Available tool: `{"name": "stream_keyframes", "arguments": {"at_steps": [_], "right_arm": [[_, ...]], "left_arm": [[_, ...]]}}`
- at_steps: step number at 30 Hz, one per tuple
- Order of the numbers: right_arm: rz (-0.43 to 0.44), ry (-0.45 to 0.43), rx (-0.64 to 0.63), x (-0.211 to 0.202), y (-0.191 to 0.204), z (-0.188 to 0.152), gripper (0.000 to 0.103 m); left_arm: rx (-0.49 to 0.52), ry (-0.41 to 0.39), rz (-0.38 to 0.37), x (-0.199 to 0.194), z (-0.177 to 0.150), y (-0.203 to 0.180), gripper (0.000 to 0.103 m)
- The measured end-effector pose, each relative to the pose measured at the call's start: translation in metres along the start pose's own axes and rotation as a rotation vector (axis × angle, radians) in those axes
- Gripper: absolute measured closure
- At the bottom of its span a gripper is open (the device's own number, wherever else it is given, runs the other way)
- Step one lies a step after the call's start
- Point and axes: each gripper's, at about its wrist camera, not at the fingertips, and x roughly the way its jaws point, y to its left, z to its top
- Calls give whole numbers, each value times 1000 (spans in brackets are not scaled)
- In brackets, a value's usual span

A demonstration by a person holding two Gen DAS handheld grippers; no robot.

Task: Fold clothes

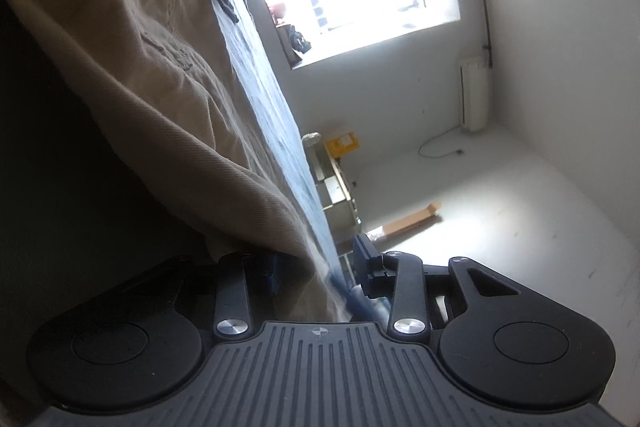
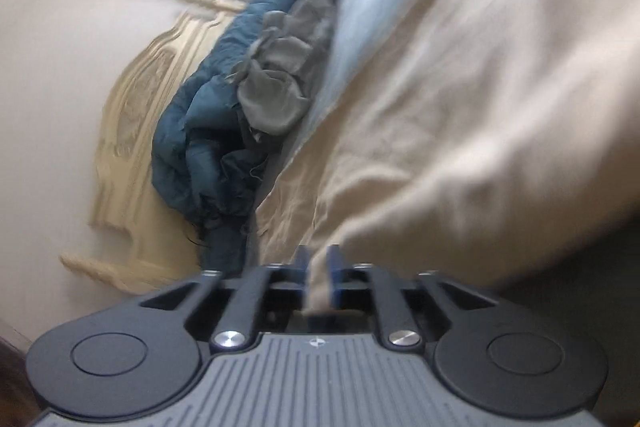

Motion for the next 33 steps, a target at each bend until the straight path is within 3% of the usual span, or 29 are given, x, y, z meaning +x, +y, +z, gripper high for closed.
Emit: {"name": "stream_keyframes", "arguments": {"at_steps": [7,21,24,29,33], "right_arm": [[9,31,188,3,-27,-5,59],[20,-7,235,19,-25,8,62],[24,-19,249,22,-27,11,67],[12,-43,265,28,-39,12,94],[-41,-98,24,26,-18,6,97]], "left_arm": [[-79,-28,-37,3,2,4,83],[-17,-17,-43,-9,-7,-5,83],[-1,-9,-35,-10,-9,-7,83],[6,3,-12,-9,-9,-8,83],[3,19,-13,-13,-7,-11,83]]}}
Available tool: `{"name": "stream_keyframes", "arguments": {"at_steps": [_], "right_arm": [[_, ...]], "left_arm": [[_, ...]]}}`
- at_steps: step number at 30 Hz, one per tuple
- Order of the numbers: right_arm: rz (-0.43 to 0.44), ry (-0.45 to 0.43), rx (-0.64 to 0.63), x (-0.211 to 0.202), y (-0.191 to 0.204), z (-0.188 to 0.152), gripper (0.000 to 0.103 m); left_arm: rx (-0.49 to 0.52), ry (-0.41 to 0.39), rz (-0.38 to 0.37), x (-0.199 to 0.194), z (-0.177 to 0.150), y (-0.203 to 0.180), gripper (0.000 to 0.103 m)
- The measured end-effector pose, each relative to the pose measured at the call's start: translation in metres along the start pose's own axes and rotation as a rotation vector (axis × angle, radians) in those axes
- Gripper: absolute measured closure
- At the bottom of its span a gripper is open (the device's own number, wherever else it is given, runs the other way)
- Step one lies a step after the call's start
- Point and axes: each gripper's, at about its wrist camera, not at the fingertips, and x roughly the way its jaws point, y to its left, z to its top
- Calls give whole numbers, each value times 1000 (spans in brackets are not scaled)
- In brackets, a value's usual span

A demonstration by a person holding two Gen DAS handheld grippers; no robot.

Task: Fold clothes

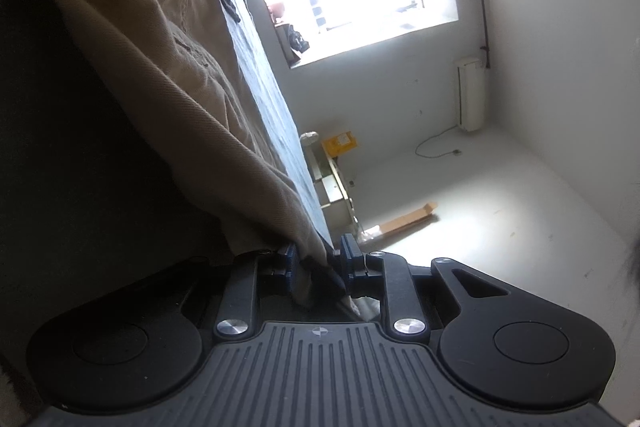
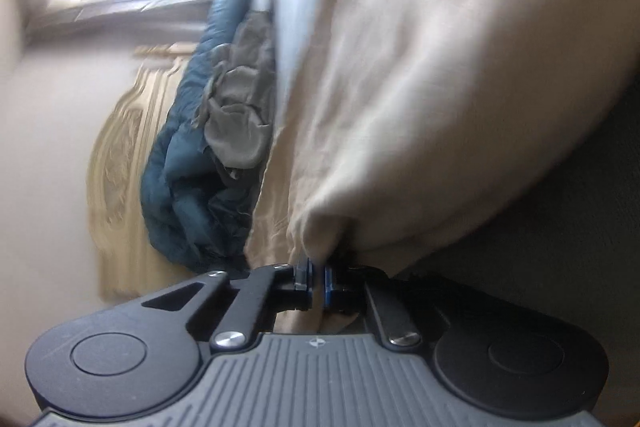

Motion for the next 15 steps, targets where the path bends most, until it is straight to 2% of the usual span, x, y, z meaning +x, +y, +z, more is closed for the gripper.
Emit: {"name": "stream_keyframes", "arguments": {"at_steps": [5,8,15], "right_arm": [[-72,-120,-497,-7,36,-25,97],[-99,-175,-744,-9,48,-42,97],[-123,-259,-993,-12,53,-65,97]], "left_arm": [[-30,19,-34,0,2,0,80],[-41,20,-61,5,1,-4,76],[-120,38,14,35,4,2,74]]}}
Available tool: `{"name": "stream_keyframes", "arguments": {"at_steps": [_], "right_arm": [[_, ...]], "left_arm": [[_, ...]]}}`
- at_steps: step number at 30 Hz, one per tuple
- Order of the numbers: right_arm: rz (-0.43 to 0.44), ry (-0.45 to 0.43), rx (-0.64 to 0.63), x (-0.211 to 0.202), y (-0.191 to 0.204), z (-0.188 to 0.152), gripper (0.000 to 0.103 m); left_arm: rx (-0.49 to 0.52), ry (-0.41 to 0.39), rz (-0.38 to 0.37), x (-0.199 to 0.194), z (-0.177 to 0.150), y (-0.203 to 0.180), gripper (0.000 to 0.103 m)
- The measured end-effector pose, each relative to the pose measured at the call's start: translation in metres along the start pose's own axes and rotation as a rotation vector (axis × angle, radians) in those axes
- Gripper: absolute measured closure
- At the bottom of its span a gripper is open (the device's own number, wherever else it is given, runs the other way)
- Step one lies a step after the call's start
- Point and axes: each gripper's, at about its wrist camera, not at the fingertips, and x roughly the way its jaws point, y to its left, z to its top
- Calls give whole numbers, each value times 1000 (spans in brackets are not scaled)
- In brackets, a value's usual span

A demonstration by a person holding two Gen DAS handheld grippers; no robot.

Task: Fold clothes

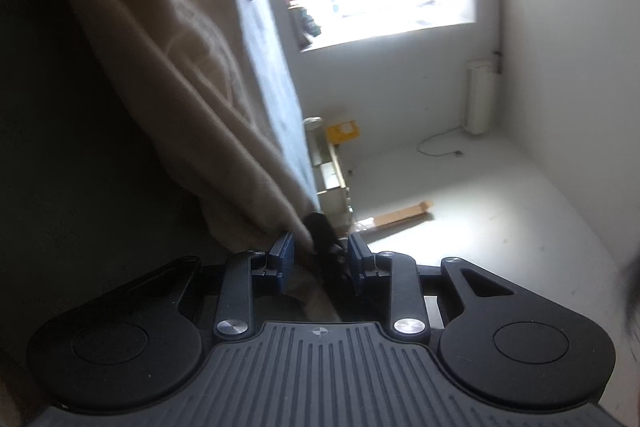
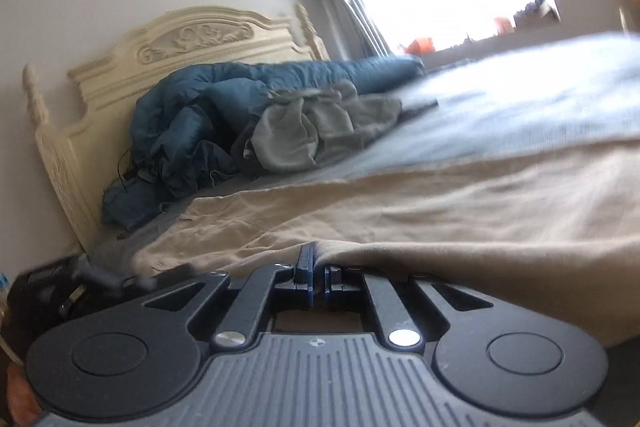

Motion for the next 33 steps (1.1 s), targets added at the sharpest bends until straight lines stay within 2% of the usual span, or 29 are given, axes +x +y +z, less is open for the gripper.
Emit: {"name": "stream_keyframes", "arguments": {"at_steps": [6,9,12,15,16,17,19,22,25,27,30,32,33], "right_arm": [[12,-42,-100,-7,2,-5,97],[24,-67,-141,-10,3,-5,97],[14,-77,-225,-9,8,-6,97],[-24,9,-260,-3,8,-10,95],[-42,50,-248,-3,6,-10,85],[-64,77,-223,-5,4,-10,68],[-92,105,-148,-17,-5,-5,56],[-86,140,-34,-42,-17,8,56],[7,169,91,-62,-28,21,56],[34,194,215,-62,-37,25,58],[83,234,515,-51,-63,27,59],[150,254,742,-40,-82,20,59],[173,262,816,-36,-88,17,60]], "left_arm": [[-40,-33,10,-2,-4,0,75],[-16,-51,23,-2,-4,-4,83],[58,-70,86,-1,-7,-11,94],[86,-66,156,-3,-11,-9,96],[82,-64,168,-5,-11,-7,96],[72,-63,170,-8,-12,-5,96],[65,-61,166,-11,-13,-5,96],[69,-59,159,-10,-11,-7,96],[72,-61,151,-11,-10,-7,96],[85,-64,152,-12,-9,-7,96],[94,-65,159,-15,-10,-7,96],[101,-64,165,-18,-10,-6,96],[107,-63,168,-21,-9,-2,96]]}}
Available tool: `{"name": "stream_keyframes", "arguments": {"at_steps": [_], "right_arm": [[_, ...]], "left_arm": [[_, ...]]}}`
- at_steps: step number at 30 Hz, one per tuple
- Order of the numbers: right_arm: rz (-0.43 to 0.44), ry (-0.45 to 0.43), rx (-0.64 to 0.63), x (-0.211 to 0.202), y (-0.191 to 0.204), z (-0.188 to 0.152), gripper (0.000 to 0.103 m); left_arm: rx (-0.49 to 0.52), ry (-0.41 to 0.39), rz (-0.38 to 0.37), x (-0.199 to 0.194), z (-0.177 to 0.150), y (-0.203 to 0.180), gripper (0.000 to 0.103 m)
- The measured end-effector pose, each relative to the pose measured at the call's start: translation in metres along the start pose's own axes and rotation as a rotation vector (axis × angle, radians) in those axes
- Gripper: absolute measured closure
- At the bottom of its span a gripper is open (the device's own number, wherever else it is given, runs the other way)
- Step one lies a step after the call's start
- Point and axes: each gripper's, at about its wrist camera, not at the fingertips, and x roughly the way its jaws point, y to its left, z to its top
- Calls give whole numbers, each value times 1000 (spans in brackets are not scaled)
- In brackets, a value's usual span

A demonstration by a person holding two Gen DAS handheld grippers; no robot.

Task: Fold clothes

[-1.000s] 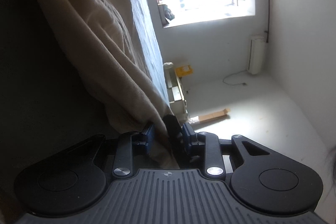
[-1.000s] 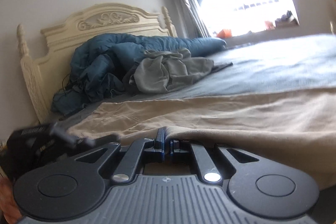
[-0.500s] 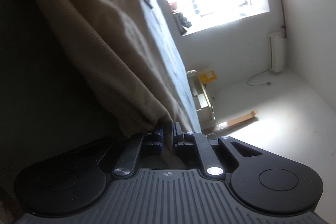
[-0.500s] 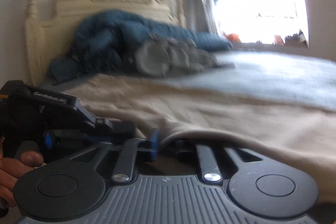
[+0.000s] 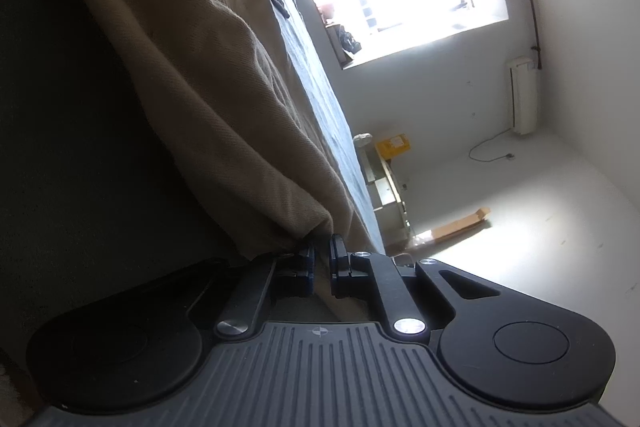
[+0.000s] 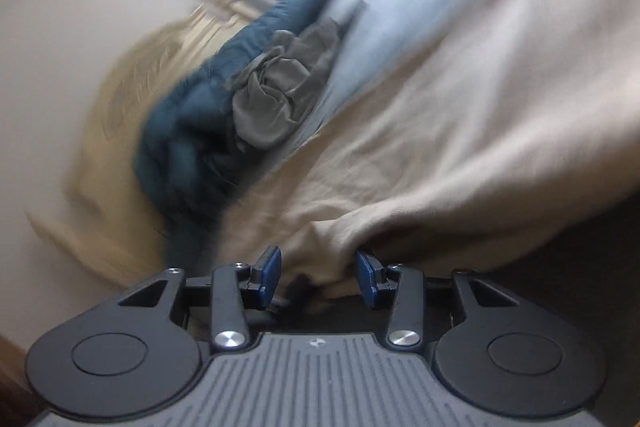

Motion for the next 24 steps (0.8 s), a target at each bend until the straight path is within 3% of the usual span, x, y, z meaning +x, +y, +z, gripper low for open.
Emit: {"name": "stream_keyframes", "arguments": {"at_steps": [3,6,10,12,13,14,16,20,22,24], "right_arm": [[52,27,153,8,-15,5,60],[75,71,222,16,-20,6,60],[-3,69,243,21,-26,7,64],[-35,52,258,23,-33,9,77],[-42,42,255,25,-36,10,91],[-39,29,230,26,-36,9,98],[-23,-22,81,22,-20,6,99],[-110,-145,-479,14,26,-17,99],[-205,-110,-590,28,21,-22,99],[-253,-78,-602,36,9,-27,99]], "left_arm": [[19,0,6,-2,2,-1,97],[36,-1,12,-5,3,-2,97],[38,-3,13,-8,2,-3,97],[45,-7,13,-10,3,-2,98],[52,-11,13,-12,4,-1,99],[64,-18,10,-14,5,-2,99],[125,-47,-12,-27,1,-6,99],[211,-68,-15,-37,2,-11,99],[168,-34,14,-34,4,1,99],[119,-16,11,-36,3,10,99]]}}
